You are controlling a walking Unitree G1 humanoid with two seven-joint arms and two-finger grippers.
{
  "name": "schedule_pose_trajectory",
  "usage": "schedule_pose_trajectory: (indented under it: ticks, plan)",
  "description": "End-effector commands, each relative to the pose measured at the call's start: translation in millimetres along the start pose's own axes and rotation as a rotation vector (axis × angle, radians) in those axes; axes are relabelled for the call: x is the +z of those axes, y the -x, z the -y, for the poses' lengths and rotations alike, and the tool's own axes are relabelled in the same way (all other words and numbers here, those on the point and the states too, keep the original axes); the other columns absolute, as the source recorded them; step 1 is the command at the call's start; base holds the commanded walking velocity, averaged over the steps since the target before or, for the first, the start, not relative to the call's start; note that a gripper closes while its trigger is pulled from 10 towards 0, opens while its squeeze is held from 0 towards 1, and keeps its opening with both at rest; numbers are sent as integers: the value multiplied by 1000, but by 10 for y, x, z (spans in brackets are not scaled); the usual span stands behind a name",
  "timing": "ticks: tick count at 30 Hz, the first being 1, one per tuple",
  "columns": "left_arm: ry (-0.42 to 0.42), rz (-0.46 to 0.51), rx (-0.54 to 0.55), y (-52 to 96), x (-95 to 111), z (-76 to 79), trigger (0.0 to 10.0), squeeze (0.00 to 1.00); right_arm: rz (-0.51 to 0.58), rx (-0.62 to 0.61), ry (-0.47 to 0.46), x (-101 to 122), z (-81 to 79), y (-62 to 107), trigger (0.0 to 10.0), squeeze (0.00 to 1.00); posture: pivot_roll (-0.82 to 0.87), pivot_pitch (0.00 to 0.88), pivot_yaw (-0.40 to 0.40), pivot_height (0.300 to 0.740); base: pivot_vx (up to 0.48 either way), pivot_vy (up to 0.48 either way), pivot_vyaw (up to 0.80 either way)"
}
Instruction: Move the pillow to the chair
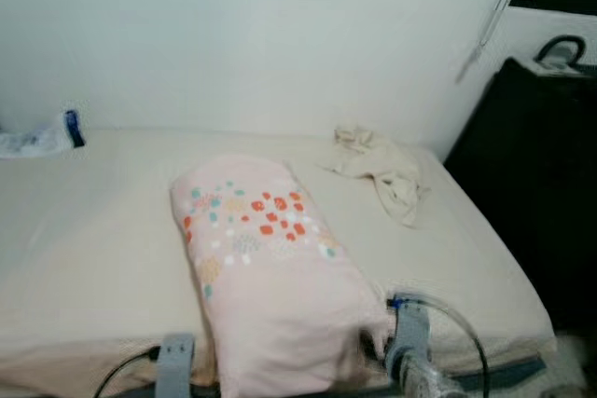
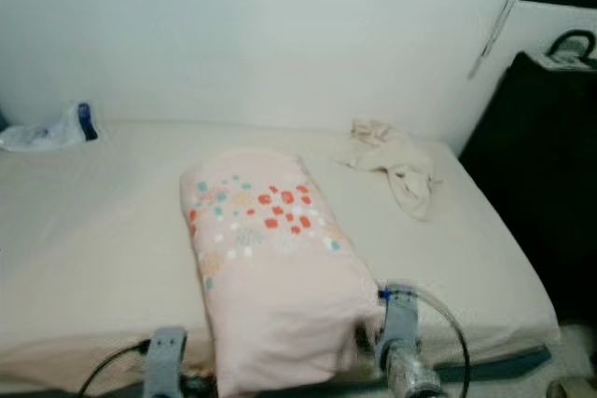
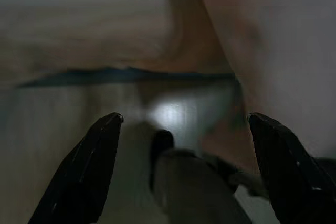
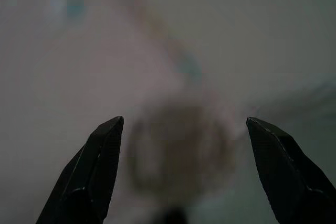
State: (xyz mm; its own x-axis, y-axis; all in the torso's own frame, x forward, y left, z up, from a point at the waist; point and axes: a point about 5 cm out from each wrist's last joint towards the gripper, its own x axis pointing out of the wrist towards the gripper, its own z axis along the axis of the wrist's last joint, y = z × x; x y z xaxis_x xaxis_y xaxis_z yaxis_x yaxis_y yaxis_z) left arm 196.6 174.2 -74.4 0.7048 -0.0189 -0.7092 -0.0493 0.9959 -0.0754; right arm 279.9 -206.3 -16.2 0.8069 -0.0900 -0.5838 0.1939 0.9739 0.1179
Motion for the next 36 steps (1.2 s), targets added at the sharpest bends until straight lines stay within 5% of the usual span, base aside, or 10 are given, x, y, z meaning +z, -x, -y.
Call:
schedule_pose_trajectory:
  ticks: [1,4,14,24,36]
  plan:
    - [-13,-21,-24,7,-55,60,10000,0,26,-45,2,52,108,7,10000,0,123,0,-62,740,289,0,0]
    - [-11,-22,-28,9,-63,65,10000,0,72,-79,41,231,164,-14,10000,0,119,0,-60,740,259,0,0]
    - [-5,-13,-28,11,-58,65,10000,0,130,-2,-184,424,68,-53,10000,0,124,0,-57,740,0,0,0]
    - [0,-12,-29,8,-47,59,10000,0,124,147,-186,398,-189,-68,10000,0,123,0,-54,740,214,0,0]
    - [24,-3,-18,-3,-12,43,10000,0,129,204,-174,397,-223,-61,10000,0,126,0,-54,740,76,0,642]
